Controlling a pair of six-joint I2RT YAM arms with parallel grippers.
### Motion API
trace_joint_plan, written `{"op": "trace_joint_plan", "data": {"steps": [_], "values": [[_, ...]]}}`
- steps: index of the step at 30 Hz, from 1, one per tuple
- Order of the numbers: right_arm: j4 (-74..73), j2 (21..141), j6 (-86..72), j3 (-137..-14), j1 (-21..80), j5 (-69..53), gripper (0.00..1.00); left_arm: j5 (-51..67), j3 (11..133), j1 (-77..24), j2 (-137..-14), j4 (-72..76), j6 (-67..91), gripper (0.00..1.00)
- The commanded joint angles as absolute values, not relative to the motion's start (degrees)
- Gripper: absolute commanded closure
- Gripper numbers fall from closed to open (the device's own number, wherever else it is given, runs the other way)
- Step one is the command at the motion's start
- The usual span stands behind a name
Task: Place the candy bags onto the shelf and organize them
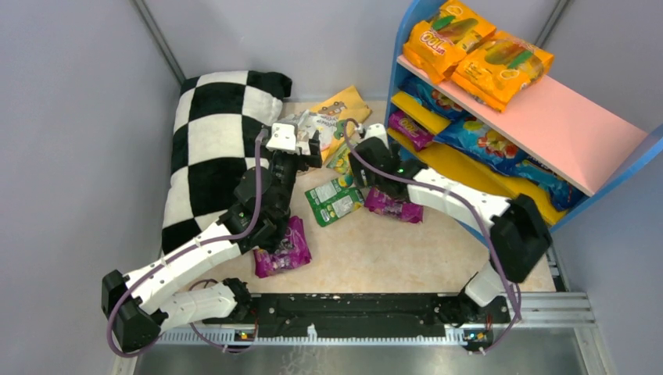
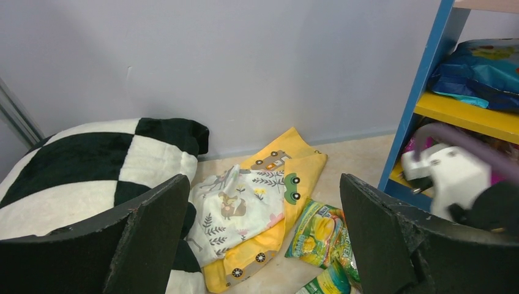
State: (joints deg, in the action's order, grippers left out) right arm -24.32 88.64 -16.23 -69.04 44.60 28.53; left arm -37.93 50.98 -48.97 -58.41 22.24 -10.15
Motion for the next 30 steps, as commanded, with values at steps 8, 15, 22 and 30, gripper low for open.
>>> {"op": "trace_joint_plan", "data": {"steps": [8,15,22,30], "values": [[-17.68,101.75,-17.9,-71.77,46.58,18.81,0.36,-37.61,53.09,-48.38,-57.88,24.74,-10.02,0.01],[-24.19,99.43,-18.79,-65.55,46.6,21.38,0.41,-37.62,53.19,-48.25,-57.45,24.73,-10.11,0.01],[-30.81,86.16,-21.27,-55.46,46.97,22.9,0.41,-37.2,53.5,-48.15,-57.6,24.13,-9.34,0.01],[-33.13,80.15,-19.96,-56.72,47.02,22.93,0.36,-36.9,53.96,-47.72,-58.18,23.03,-8.09,0.01]]}}
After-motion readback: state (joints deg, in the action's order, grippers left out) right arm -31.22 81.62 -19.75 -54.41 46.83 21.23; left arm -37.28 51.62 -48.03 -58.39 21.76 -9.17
